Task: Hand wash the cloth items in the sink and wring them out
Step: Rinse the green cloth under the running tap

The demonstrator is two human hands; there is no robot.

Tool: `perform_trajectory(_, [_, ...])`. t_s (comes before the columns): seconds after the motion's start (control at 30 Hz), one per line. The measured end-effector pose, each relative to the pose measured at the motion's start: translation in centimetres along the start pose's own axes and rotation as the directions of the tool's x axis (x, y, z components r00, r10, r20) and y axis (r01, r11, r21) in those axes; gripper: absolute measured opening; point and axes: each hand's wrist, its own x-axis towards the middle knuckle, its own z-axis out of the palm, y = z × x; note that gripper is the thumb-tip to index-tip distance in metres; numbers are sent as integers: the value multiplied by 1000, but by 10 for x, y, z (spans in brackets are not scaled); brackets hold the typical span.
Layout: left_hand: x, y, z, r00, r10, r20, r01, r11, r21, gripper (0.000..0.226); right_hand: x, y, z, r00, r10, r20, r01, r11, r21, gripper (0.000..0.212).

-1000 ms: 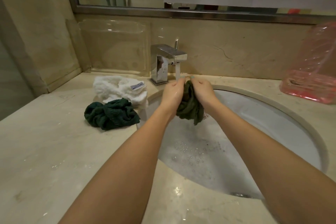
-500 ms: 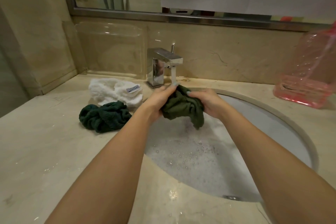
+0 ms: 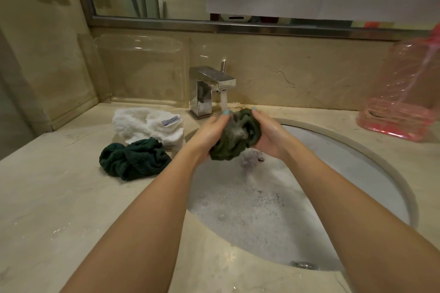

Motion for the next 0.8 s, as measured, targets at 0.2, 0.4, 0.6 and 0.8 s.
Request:
perform_trajectory(0.2, [10, -1, 5, 951, 66, -301, -45, 996, 78, 32, 3, 13, 51, 967, -224, -117, 150, 880, -451, 41])
perform_trajectory(0.4, [-4, -2, 17, 951, 137, -276, -124, 990, 65, 24, 15, 4, 63, 929, -196, -313, 73, 928, -365, 31])
perform_trajectory(0.6, [-10, 10, 40, 975, 62, -212, -41, 994, 102, 24, 12, 12, 39, 916, -189, -353, 57, 934, -353, 25])
perform_trajectory(0.8, [5, -4, 7, 975, 83, -207, -62, 992, 106, 32, 10, 10, 66, 942, -225, -248, 81, 872, -483, 32])
